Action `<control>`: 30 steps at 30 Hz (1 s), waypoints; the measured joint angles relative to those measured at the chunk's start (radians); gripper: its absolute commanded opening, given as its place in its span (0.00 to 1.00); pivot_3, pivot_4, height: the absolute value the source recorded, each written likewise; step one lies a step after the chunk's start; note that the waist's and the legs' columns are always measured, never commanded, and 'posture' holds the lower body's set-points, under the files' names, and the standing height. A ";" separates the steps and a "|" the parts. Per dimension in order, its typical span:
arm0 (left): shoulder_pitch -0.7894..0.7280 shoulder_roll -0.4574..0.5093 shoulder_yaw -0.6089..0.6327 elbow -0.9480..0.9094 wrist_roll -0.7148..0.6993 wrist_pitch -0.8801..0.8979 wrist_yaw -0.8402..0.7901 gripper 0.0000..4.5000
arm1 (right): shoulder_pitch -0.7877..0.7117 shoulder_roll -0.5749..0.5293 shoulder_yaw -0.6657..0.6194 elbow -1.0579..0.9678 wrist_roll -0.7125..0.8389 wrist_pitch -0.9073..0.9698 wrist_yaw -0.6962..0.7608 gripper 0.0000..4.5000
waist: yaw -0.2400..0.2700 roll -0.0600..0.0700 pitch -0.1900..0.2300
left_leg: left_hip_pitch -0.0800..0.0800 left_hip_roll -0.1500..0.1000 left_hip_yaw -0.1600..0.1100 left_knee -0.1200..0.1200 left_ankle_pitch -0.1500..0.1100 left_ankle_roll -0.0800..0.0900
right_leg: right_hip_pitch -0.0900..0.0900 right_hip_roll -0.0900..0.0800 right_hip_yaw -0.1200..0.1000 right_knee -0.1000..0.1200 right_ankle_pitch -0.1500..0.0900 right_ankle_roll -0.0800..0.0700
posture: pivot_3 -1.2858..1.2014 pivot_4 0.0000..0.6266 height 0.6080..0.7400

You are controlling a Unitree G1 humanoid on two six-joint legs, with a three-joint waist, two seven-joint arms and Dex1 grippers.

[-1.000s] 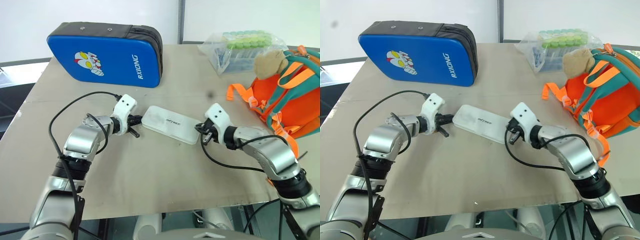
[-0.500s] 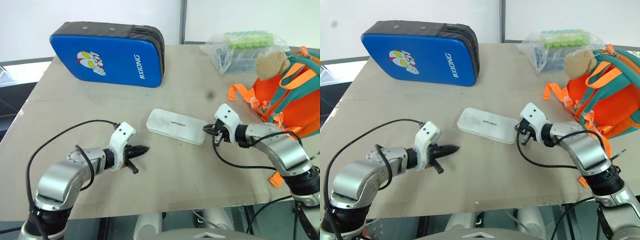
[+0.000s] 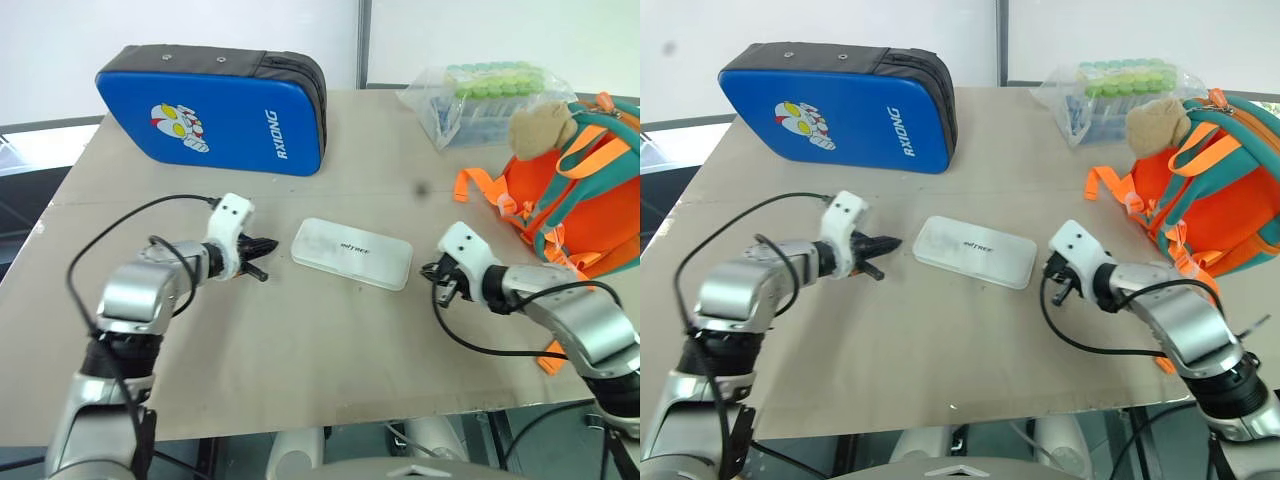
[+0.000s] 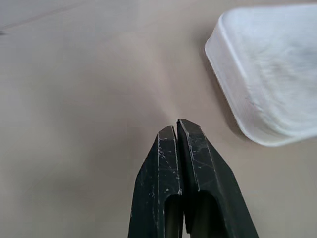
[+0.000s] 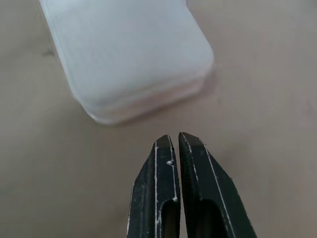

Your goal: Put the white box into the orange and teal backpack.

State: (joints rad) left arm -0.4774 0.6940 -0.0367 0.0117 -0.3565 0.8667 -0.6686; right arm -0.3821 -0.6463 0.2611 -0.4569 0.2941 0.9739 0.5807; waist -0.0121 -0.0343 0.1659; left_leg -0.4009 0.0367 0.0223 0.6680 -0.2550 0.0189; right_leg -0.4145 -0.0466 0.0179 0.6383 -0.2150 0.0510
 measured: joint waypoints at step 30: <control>0.427 0.001 0.500 -0.496 -0.324 0.506 -0.033 0.93 | -0.077 -0.093 0.091 0.299 -0.213 -0.464 0.260 0.00 | -0.002 0.001 0.001 | 0.003 0.001 -0.002 0.000 0.000 0.000 | 0.000 0.000 0.000 0.002 -0.001 0.000 | 0.52 0.24 1.00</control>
State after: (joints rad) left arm -0.0502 0.6952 0.4628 -0.4845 -0.6800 1.3730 -0.7014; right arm -0.4586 -0.7396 0.3518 -0.1575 0.0807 0.5095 0.8404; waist -0.0144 -0.0331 0.1669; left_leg -0.3982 0.0375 0.0205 0.6682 -0.2552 0.0190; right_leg -0.4142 -0.0469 0.0177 0.6405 -0.2165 0.0512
